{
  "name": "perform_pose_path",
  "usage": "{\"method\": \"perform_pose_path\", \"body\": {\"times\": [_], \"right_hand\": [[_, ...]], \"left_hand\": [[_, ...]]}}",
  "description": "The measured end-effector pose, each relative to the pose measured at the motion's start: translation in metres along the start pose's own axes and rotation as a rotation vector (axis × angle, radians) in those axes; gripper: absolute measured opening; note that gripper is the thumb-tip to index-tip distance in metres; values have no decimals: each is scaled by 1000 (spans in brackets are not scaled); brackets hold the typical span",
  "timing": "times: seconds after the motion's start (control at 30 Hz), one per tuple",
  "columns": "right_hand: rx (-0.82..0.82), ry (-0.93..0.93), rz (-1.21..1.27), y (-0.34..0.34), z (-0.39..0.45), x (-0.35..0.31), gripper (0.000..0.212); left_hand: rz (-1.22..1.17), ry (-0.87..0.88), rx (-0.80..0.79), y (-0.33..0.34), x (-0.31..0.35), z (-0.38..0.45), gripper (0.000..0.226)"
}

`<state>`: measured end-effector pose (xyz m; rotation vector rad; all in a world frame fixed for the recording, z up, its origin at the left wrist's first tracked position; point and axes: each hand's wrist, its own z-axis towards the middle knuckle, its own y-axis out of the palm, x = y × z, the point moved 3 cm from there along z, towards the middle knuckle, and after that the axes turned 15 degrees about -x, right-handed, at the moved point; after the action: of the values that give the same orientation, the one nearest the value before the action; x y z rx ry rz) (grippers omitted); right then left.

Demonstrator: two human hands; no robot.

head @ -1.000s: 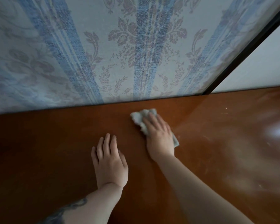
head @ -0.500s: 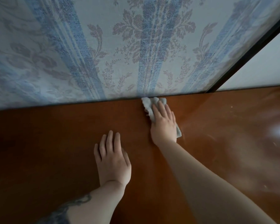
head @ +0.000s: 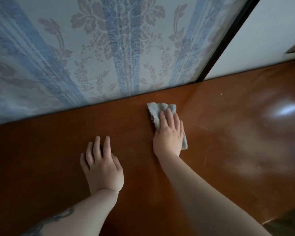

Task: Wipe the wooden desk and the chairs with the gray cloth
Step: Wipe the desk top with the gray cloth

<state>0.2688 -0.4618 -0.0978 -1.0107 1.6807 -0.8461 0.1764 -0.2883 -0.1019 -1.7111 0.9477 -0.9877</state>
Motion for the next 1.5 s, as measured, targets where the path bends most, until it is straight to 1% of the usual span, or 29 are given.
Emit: {"method": "perform_pose_path", "body": {"times": [0.03,0.07,0.1,0.13,0.2,0.23,0.3,0.43,0.47,0.53,0.57,0.63,0.67,0.7,0.73,0.8,0.87,0.9,0.97,1.03,1.07,1.17,1.23,1.27,1.3,1.37,1.43,1.47,1.5], "right_hand": [[61,108,57,2,-14,6,62],[116,134,97,6,-31,2,64],[135,60,104,13,-47,-8,65],[91,-95,68,22,-59,-22,64],[-82,-435,-43,39,-70,-45,58],[-139,-489,-61,38,-66,-47,56],[-123,-393,-41,25,-50,-32,56],[31,63,22,2,-45,37,60],[84,157,45,-1,-56,52,61],[180,265,64,1,-85,57,63],[182,221,69,8,-98,49,63],[70,-76,-1,24,-112,18,60],[-10,-234,-63,31,-113,5,58],[-66,-324,-95,32,-109,-1,57],[-92,-335,-88,27,-98,1,56],[-68,-215,-79,11,-78,23,54],[-26,30,-59,-5,-71,57,56],[12,148,-33,-9,-77,73,57],[92,288,16,-8,-98,84,58],[135,281,25,5,-117,66,56],[123,218,41,14,-122,54,54],[14,-25,-28,20,-117,35,53],[-39,-100,-65,7,-108,50,54],[-16,-80,-91,0,-106,63,53],[20,2,-95,-7,-105,79,52],[96,268,-14,-16,-117,113,53],[164,430,54,-12,-140,121,56],[188,442,41,-6,-150,112,57],[179,395,10,1,-155,97,58]], "left_hand": [[1,-1,0,0,0,0,50],[4,-6,1,1,-1,0,49],[4,-9,6,1,-1,1,49],[1,-7,13,2,-2,1,49],[-3,2,25,2,-2,2,46],[-7,4,28,2,-2,1,46],[-24,-2,19,2,-2,0,46],[-43,-5,-3,-2,0,-2,46],[-46,28,14,-3,0,-3,47],[-24,211,64,-4,7,-7,51],[-17,335,91,-3,15,-11,52],[-72,474,135,-2,36,-16,50],[-135,468,148,-1,47,-16,49],[-197,442,147,-1,57,-14,50],[-234,433,136,1,65,-11,52],[-226,509,74,6,80,-6,49],[-208,576,-9,15,91,-8,45],[-213,581,-37,19,95,-11,46],[-180,589,-59,26,99,-20,46],[-129,627,-60,32,100,-21,46],[-128,634,-58,34,100,-19,46],[-148,588,-76,33,99,-14,43],[-143,602,-82,31,102,-18,45],[-147,613,-78,30,103,-19,47],[-154,616,-73,29,102,-20,48],[-151,612,-83,29,100,-22,48],[-163,646,-85,28,99,-25,49],[-172,664,-80,28,100,-25,48],[-181,680,-74,28,100,-25,47]]}}
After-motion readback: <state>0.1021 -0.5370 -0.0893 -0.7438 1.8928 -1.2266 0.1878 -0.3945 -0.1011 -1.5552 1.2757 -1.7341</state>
